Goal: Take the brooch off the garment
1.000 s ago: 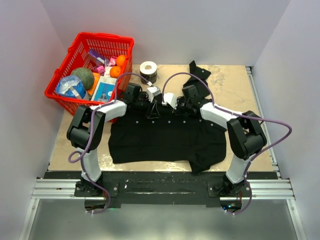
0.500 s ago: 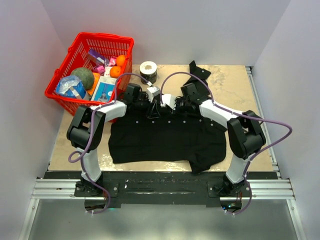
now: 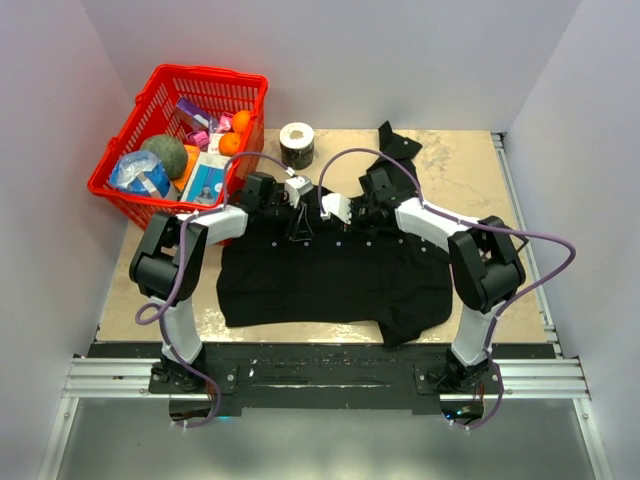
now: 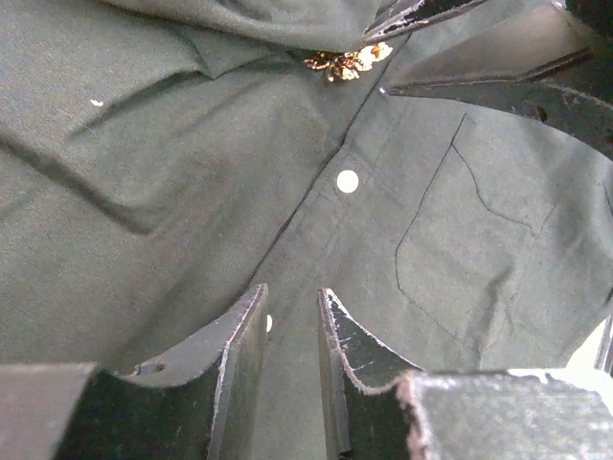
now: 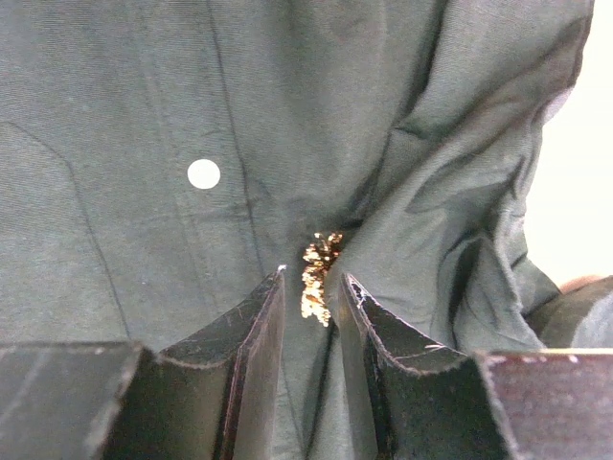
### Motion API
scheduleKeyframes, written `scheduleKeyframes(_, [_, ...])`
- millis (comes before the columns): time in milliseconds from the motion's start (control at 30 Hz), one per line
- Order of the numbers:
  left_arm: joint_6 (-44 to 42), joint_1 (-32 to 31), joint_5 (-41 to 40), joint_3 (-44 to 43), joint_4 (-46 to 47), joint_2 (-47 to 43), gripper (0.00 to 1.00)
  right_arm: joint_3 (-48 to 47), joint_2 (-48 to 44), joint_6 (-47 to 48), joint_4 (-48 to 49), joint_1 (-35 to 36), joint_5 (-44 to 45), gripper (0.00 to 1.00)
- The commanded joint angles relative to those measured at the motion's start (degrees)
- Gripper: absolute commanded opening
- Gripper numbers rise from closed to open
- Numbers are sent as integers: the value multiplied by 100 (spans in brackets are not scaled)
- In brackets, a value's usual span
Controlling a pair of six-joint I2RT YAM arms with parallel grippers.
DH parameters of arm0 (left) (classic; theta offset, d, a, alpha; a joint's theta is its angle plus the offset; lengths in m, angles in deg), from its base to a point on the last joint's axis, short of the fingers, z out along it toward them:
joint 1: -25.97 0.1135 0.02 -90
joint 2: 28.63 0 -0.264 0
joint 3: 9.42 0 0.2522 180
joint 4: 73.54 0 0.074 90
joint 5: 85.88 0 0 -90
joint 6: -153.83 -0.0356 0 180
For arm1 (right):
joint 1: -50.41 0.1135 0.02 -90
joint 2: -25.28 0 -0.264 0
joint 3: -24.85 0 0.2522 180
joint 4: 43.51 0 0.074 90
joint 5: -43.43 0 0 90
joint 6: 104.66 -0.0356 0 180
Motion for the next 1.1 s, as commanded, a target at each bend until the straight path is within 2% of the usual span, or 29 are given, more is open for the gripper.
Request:
scheduleKeyframes(0, [110,115,60,31,256,-251,33,-15,-6,-34,352,20,195,32])
scheduleKeyframes(433, [110,115,34,-74,186,-199,33,-147,292,133,396,20,353,30])
scheduleKeyframes(467, [110,115,25,-83,186,-172,33,-147,319,116,423,11,388,28])
scheduleKeyframes(600, [-3,107,87,-162,168,-128,33,-252,267,-42,502,-15,493,7])
scheduleKeyframes(667, [-109,107,218,-189,185,-119,33,-470,214,-209,423,-155,406,3])
scheduleKeyframes(733, [-267,98,428,-189,273,-119,33,-848,257,-718,-49,-365,-161,0])
scheduleKeyframes(767, [-285,80,499,-163,500,-180,33,-1433,362,-876,-365,-619,-574,0])
scheduleKeyframes(800, [-329,54,561,-67,659,-216,34,-1778,493,-1182,-1134,-769,-927,0])
scheduleKeyframes(833, [-338,-33,596,-31,799,-251,34,-2112,834,-1324,-1507,-919,-1591,0])
scheduleKeyframes(900, [-390,-148,579,-39,1108,-260,35,-2913,1178,-1632,-2453,-1245,-2140,0])
scheduleKeyframes(1067, [-426,-605,219,-250,1520,-93,36,-3810,2241,-1485,-4057,-1509,-3598,0])
